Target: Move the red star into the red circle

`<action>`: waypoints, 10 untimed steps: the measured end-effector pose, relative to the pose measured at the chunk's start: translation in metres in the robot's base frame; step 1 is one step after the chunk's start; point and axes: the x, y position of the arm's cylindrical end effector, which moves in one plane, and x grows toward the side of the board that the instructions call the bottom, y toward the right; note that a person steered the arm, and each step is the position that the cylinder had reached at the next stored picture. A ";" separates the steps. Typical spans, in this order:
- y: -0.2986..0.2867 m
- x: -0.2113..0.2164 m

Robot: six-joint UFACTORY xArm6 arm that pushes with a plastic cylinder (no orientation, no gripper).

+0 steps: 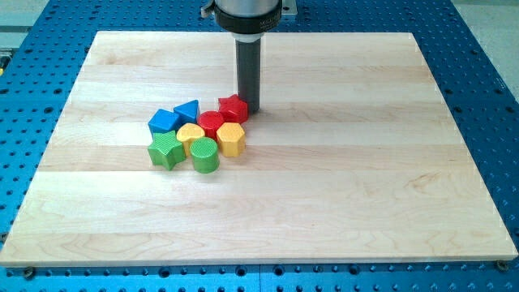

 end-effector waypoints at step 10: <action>-0.046 -0.008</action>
